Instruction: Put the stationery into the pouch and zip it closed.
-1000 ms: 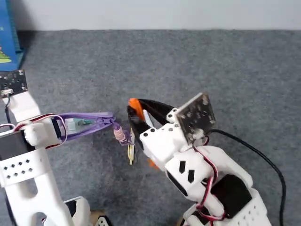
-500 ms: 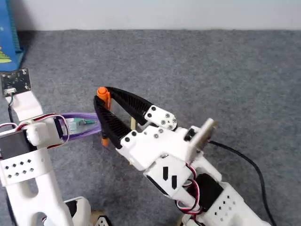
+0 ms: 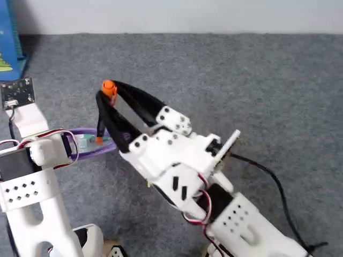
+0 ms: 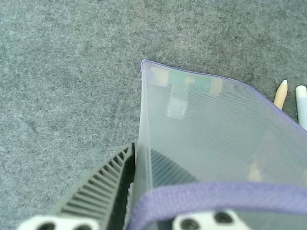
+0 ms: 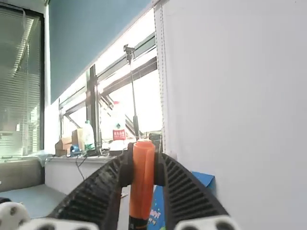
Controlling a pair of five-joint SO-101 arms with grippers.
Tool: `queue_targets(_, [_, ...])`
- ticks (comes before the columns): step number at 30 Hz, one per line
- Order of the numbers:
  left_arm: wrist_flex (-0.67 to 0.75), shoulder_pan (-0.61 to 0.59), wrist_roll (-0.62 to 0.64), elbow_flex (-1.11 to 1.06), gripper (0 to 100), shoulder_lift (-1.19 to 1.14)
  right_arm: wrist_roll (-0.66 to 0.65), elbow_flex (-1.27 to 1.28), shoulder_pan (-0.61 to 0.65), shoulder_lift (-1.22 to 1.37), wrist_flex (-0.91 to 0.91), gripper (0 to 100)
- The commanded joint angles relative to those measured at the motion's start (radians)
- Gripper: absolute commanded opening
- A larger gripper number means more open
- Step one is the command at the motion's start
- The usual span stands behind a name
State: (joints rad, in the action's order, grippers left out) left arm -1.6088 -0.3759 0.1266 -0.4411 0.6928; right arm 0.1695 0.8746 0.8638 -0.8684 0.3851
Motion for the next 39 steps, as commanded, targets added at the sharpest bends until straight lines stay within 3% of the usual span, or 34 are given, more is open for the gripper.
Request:
queue_targets(1, [0.023, 0.011, 0.0, 0.013, 1, -0.012, 0.011, -0.006, -0.03, 0.074, 0.054, 0.7])
queue_targets(10, [0.025, 0.011, 0.0, 0.012, 1, -0.012, -0.002, 0.112, -0.028, 0.117, 0.051, 2.3])
queue_targets(18, [0.021, 0.009, 0.0, 0.012, 1, -0.012, -0.123, 0.115, 0.018, 0.042, -0.22, 25.5])
queue_targets(23, [0.02, 0.009, 0.0, 0.012, 1, -0.011, -0.071, 0.044, -0.097, -0.09, -0.562, 22.6])
queue_targets(26, [0.023, -0.029, 0.0, 0.013, 1, -0.009, 0.015, -0.034, -0.202, -0.137, -0.812, 20.2])
queue_targets(29, [0.026, -0.072, -0.005, 0.015, 1, -0.009, 0.017, -0.078, -0.286, -0.134, -1.004, 18.0])
queue_targets(34, [0.025, -0.1, -0.006, 0.016, 1, -0.008, 0.017, -0.077, -0.367, -0.012, -1.139, 18.0])
queue_targets(39, [0.02, -0.1, -0.006, 0.012, 1, -0.008, -0.035, -0.106, -0.378, 0.28, -1.13, 18.0])
